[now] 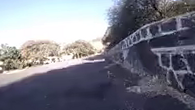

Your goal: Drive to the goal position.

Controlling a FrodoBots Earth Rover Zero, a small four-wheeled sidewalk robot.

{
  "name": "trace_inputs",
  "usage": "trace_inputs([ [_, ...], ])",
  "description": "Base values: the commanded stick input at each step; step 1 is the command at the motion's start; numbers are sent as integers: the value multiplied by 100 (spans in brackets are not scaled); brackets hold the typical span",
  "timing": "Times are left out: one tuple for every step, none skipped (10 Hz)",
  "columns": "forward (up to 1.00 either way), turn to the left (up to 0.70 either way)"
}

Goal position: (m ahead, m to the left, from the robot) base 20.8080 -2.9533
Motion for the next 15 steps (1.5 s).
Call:
trace_inputs([
  [100, 0],
  [100, 0],
  [100, 0],
  [100, -25],
  [100, -14],
  [100, -4],
  [100, 0],
  [100, 0],
  [100, 0],
  [100, 0],
  [100, 0],
  [100, 0],
  [100, 0],
  [100, 0],
  [100, 0],
])
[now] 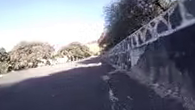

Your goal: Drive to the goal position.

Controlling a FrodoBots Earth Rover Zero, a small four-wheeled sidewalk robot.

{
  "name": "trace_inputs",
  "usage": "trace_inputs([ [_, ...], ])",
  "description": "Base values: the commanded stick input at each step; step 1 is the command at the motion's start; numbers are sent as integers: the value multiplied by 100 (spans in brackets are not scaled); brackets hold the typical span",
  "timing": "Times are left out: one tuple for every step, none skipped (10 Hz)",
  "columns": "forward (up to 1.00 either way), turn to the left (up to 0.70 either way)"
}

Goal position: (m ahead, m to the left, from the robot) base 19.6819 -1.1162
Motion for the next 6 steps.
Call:
trace_inputs([
  [100, 0],
  [100, 0],
  [100, 0],
  [100, 21],
  [100, 9],
  [100, 0],
])
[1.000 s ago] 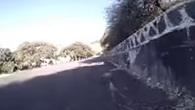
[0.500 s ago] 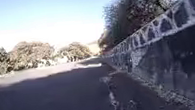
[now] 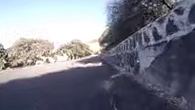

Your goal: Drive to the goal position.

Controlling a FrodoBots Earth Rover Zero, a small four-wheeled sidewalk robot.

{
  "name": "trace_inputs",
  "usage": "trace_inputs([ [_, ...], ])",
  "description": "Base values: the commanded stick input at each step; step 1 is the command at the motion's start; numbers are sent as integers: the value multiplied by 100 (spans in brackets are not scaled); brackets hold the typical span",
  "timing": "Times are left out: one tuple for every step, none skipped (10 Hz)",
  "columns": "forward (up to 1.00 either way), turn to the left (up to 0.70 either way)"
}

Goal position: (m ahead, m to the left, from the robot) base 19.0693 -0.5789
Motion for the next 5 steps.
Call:
trace_inputs([
  [100, 0],
  [100, 0],
  [100, 0],
  [100, 0],
  [100, 0],
])
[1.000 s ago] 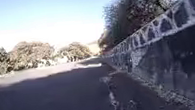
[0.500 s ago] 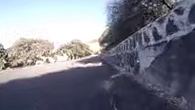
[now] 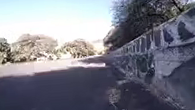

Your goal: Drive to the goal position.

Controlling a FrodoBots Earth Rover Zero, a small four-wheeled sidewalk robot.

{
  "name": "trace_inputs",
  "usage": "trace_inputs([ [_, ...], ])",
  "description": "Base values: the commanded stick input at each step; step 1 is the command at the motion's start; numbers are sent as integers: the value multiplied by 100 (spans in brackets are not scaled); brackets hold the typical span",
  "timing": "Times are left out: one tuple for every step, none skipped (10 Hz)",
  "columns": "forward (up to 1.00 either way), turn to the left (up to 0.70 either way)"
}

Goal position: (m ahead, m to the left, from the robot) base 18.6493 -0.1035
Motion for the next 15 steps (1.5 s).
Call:
trace_inputs([
  [100, 0],
  [100, 0],
  [100, 0],
  [100, 0],
  [100, 0],
  [100, 0],
  [100, 0],
  [100, 0],
  [100, 0],
  [100, 0],
  [100, 0],
  [100, -24],
  [100, -13],
  [100, -3],
  [100, 0],
])
